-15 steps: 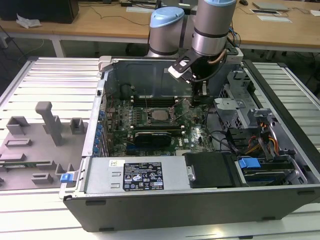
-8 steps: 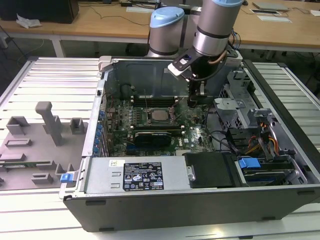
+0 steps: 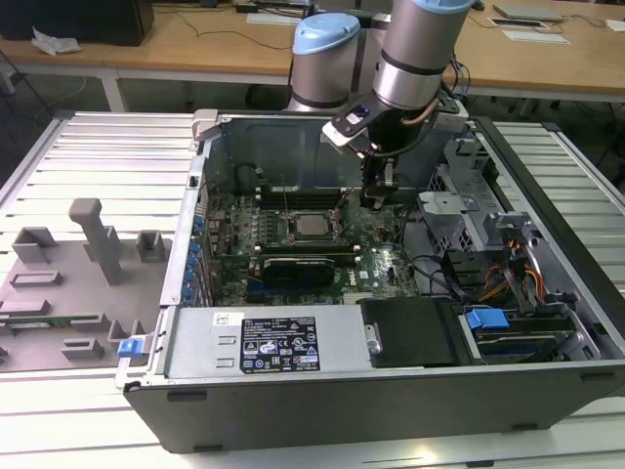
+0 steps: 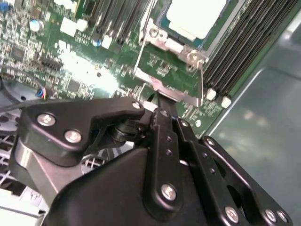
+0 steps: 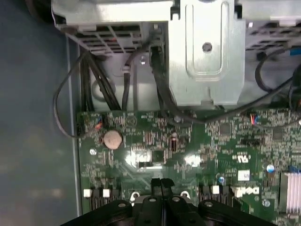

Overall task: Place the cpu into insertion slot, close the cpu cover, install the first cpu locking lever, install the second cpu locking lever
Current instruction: 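Close the cpu cover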

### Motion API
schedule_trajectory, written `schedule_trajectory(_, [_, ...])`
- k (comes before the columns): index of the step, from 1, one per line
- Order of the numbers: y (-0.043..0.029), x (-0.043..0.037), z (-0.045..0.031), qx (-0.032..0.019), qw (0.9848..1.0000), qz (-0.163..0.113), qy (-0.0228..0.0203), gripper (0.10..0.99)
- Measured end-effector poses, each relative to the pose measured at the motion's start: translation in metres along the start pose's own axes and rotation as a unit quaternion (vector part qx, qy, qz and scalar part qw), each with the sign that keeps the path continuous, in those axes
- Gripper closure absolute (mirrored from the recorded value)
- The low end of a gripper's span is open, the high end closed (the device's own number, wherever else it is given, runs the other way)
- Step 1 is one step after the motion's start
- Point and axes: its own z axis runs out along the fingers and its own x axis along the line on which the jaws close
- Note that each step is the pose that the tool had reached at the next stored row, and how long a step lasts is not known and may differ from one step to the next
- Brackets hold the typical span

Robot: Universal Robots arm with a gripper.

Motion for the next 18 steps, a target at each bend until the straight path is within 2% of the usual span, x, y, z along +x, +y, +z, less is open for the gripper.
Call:
schedule_trajectory(1, [-0.0041,-0.0001,0.0003,-0.0022,1.0000,0.000,0.0001,0.980])
schedule_trajectory(3, [-0.0195,-0.0004,0.0014,-0.0094,1.0000,0.000,0.0003,0.980])
schedule_trajectory(5, [-0.0258,-0.0004,0.0018,-0.0117,0.9999,0.000,0.0003,0.980])
schedule_trajectory(8, [-0.0313,-0.0006,0.0021,-0.0143,0.9999,0.000,0.0003,0.980])
schedule_trajectory(13, [-0.0406,-0.0008,0.0029,-0.0226,0.9997,0.000,0.0006,0.980])
schedule_trajectory(16, [-0.0436,-0.0009,0.0034,-0.0375,0.9993,-0.005,0.0016,0.980])
schedule_trajectory(18, [-0.0471,-0.0010,0.0044,-0.0427,0.9991,-0.006,0.0017,0.980])
